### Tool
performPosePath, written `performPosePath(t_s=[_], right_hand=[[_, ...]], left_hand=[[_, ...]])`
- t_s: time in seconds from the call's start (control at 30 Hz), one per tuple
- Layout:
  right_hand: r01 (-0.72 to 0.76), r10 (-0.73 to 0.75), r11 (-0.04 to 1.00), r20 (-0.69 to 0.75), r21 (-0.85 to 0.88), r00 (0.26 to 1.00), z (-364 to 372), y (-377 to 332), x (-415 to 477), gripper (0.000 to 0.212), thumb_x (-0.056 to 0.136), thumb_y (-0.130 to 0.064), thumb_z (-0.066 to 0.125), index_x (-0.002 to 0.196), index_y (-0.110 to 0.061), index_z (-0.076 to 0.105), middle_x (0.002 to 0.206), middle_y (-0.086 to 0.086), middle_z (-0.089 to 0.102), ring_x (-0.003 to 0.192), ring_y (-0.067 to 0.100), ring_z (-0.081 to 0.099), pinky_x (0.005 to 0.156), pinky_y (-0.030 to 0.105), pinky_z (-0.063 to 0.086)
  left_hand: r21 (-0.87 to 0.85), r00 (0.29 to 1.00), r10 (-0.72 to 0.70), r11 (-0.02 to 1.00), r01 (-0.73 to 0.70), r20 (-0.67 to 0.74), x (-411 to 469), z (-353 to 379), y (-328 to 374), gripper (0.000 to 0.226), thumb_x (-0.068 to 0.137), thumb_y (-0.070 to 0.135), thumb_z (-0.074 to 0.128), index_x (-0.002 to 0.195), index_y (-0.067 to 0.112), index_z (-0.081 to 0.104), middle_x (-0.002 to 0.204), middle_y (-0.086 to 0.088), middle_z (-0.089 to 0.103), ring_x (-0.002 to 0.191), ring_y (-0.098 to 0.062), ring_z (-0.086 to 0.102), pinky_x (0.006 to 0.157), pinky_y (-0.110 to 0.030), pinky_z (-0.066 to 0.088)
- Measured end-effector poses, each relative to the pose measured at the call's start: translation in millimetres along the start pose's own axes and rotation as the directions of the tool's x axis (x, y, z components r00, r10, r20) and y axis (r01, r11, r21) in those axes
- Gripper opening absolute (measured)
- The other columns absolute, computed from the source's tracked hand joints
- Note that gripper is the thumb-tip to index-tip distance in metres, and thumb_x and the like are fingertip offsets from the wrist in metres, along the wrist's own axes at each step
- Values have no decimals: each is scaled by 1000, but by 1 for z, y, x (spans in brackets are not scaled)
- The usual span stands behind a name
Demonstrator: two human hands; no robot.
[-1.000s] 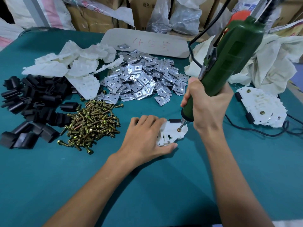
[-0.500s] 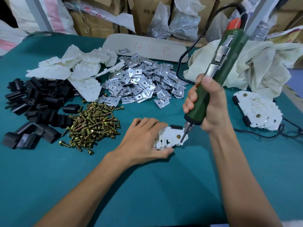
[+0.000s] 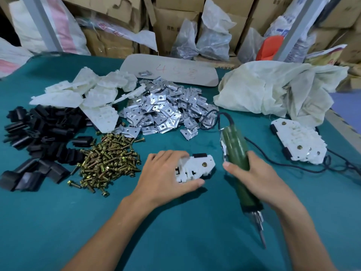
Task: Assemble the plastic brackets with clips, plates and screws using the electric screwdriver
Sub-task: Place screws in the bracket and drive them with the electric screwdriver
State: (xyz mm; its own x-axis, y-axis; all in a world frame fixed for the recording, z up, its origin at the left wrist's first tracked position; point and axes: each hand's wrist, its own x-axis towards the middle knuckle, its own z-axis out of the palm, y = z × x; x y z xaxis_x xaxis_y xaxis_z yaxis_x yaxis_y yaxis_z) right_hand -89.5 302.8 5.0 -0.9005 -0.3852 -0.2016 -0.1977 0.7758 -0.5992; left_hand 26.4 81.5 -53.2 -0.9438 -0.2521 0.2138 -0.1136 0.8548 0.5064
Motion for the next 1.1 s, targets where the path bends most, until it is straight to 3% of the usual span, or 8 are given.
performPosePath(t_s=[0.13, 0.23, 0.37, 0.5, 0.6, 0.73, 0.93, 1.1], right_hand=[[-21, 4, 981, -92, -194, 996, 1, 0, -7, 50, 79, -74, 64, 79, -25, 57, 73, -9, 61, 74, 12, 58, 59, 31, 37], [-3, -56, 957, -198, -289, 979, 3, -2, -12, 43, 84, -68, 62, 90, -26, 64, 87, -2, 62, 91, 26, 58, 66, 34, 39], [158, -182, 983, -378, -93, 908, 9, -19, -29, 37, 89, -56, 63, 117, -32, 66, 86, -14, 63, 89, 17, 58, 78, 35, 41], [431, -417, 882, -107, 194, 902, 31, -51, -54, 43, 89, -64, 54, 132, -61, 50, 91, -19, 67, 75, 9, 64, 70, 16, 50], [470, -488, 861, 57, 195, 871, 51, -65, -54, 51, 92, -67, 48, 142, -67, 37, 104, -20, 67, 86, 7, 65, 79, 15, 50], [421, -383, 875, -189, 240, 904, 57, -66, -39, 29, 92, -52, 67, 119, -44, 63, 105, -22, 69, 88, -1, 63, 80, 18, 48], [363, -176, 834, -424, 415, 888, 2, -33, -12, 17, 93, -20, 69, 96, -35, 61, 91, -18, 64, 60, 7, 55, 49, 20, 49], [206, -159, 978, -559, 20, 814, -79, 11, 44, 30, 88, -25, 63, 109, -44, 51, 72, -7, 63, 50, 14, 55, 50, 28, 49]], left_hand=[[-196, 994, -99, 977, 87, -53, -1, -7, 1, 66, 68, 89, 51, 115, 44, 55, 109, 30, 54, 94, 7, 39, 84, -25, 30], [-468, 973, -231, 862, 197, -15, 0, -13, 5, 55, 65, 85, 57, 107, 50, 58, 102, 25, 60, 96, 4, 52, 78, -19, 39], [-727, 958, -287, 652, 213, 23, 3, -18, 10, 46, 75, 79, 54, 101, 44, 66, 89, 23, 65, 80, 0, 58, 73, -25, 41], [-800, 925, -374, 534, 273, 65, 7, -22, 8, 75, 69, 99, 33, 99, 42, 72, 91, 20, 72, 81, -1, 61, 73, -31, 44], [-818, 920, -365, 482, 315, 139, 8, -22, 8, 77, 71, 98, 27, 102, 45, 72, 97, 13, 76, 89, -5, 69, 77, -32, 50], [-869, 933, -284, 377, 322, 222, 6, -19, 13, 67, 85, 82, 33, 113, 37, 74, 114, 7, 75, 107, -7, 68, 87, -31, 50], [-891, 945, -272, 360, 276, 183, 6, -20, 14, 43, 95, 62, 47, 100, 34, 79, 103, -1, 76, 88, -13, 67, 69, -20, 52], [-881, 934, -314, 376, 286, 170, 9, -14, 9, 23, 99, 33, 55, 94, 33, 78, 96, 1, 76, 84, -11, 65, 77, -34, 47]])
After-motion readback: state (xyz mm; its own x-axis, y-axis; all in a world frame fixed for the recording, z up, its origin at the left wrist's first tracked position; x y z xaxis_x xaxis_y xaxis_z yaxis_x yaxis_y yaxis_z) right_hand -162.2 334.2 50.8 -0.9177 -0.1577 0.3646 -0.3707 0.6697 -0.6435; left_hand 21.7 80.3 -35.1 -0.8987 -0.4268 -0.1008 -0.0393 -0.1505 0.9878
